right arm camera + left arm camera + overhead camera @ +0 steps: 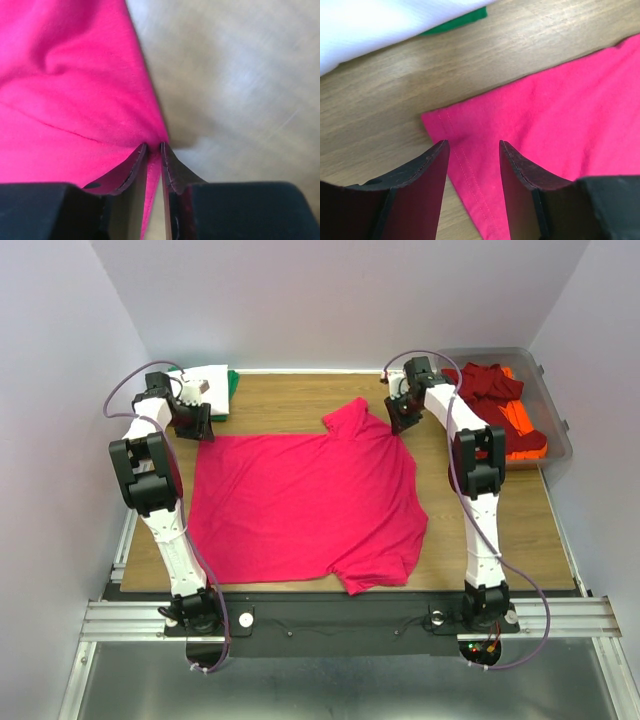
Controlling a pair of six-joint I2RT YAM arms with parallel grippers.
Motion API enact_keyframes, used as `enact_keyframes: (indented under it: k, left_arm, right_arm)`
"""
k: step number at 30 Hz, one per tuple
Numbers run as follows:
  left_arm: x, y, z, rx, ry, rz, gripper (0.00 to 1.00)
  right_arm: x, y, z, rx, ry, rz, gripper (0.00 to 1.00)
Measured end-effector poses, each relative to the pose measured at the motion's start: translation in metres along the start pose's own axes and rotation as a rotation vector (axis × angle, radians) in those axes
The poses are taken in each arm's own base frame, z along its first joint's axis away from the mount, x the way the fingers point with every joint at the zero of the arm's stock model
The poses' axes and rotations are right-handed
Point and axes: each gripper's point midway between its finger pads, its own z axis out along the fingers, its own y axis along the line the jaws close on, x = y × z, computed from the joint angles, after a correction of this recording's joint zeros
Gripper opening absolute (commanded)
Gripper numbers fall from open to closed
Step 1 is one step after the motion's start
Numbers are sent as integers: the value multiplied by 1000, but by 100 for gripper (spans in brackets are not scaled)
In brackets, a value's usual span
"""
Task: Fold and stack the t-shirts
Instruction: Flatten the tshirt out
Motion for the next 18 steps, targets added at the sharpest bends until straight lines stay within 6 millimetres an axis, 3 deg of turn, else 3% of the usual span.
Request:
enact_keyframes:
  k: [5,7,10,15,18]
  left_arm:
    - [-2,4,2,-18,-6,-16,55]
    - [-3,5,3,-21,-9,-23,55]
    - [-4,5,3,-23,-11,-30,55]
    - [-6,6,3,-24,-18,-30,56]
    - [-6,5,3,-23,-19,-32,56]
  right_arm:
    - [-26,-15,10,38,-63,-16,22]
    - [-33,-19,12,51,-83,-22,30]
    - [-34,-19,13,50,-90,-23,47]
    - [-27,-8,6,13,-87,-17,53]
    - [-33,-6,2,-3,-110,3,55]
